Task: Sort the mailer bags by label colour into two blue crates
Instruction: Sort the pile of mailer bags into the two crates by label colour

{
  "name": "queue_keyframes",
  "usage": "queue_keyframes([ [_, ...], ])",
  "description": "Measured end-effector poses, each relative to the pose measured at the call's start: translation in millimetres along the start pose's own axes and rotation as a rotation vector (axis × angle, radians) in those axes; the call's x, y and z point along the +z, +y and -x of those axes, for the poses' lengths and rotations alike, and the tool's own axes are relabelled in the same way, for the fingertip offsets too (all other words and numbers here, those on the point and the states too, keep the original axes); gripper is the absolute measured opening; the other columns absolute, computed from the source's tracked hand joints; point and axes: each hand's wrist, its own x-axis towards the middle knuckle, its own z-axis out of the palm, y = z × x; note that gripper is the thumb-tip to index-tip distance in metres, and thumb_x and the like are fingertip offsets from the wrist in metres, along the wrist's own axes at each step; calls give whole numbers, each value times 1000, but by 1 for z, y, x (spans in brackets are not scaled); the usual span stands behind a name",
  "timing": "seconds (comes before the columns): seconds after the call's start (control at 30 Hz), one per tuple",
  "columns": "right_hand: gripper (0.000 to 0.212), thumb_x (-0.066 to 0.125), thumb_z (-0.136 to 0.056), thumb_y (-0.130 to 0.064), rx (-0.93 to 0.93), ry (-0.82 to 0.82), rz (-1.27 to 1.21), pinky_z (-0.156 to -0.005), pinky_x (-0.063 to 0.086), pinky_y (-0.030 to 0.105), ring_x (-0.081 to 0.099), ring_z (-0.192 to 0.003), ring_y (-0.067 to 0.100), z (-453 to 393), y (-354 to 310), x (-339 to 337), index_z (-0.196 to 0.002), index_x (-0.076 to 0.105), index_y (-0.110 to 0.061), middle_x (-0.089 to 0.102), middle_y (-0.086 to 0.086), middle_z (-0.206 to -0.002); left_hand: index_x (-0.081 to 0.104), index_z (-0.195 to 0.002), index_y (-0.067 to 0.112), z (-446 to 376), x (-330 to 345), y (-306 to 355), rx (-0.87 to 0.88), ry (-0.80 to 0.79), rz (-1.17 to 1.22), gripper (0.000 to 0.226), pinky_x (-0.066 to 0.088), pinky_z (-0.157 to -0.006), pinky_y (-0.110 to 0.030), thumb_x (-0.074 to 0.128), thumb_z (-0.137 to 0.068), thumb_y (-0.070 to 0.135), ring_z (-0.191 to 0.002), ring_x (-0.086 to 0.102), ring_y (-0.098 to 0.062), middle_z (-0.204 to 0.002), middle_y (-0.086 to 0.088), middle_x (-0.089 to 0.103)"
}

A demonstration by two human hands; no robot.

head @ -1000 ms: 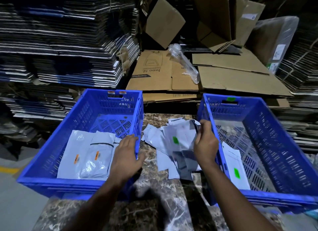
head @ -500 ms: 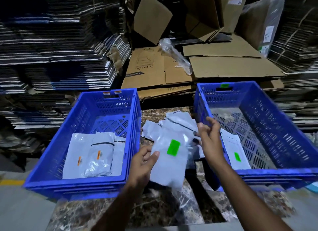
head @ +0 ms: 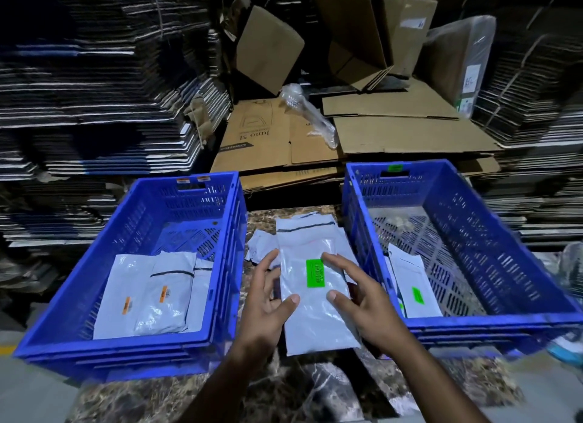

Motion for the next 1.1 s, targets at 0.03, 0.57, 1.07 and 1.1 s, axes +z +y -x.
queue_keyframes([
  [0.03, 57, 65, -95, -19, -5, -4, 9, -113, 33, 33, 23, -145, -5, 2, 0, -4, -142, 45, -45, 38, -28, -150, 36, -142, 44, -1, 3, -1, 13, 1, -17, 71, 46, -90, -14, 61, -93, 0, -132, 41, 8, -138, 24, 52],
  [0.57, 86, 73, -85, -3, 138, 238, 277, -114, 24, 20, 17, -145, -1, -25, 33, -190, -153, 28, -33, 19, -23, -156, 28, -150, 32, -64, 119, -21, 171, -304, -720, 52, 30, -108, -19, 47, -102, 31, -140, 26, -4, -152, 14, 31],
  [1.07, 62, 59, -94, -15, 619, -330, 888, -104, 40, 28, 44, -137, 26, -39, 115, -209, -152, 36, -20, 39, 9, -155, 10, -156, 30, -71, 148, -58, 211, -285, -1017, 60, 17, -121, -33, 14, -100, 52, -149, 4, -2, -163, 17, 3],
  [1.1, 59, 59, -95, -17, 565, -285, 912, -104, 42, 30, 49, -133, 26, -42, 106, -209, -150, 40, -20, 45, 8, -151, 10, -156, 30, -71, 148, -57, 209, -285, -1017, 57, 16, -121, -33, 19, -102, 48, -149, 3, -2, -163, 17, 3],
])
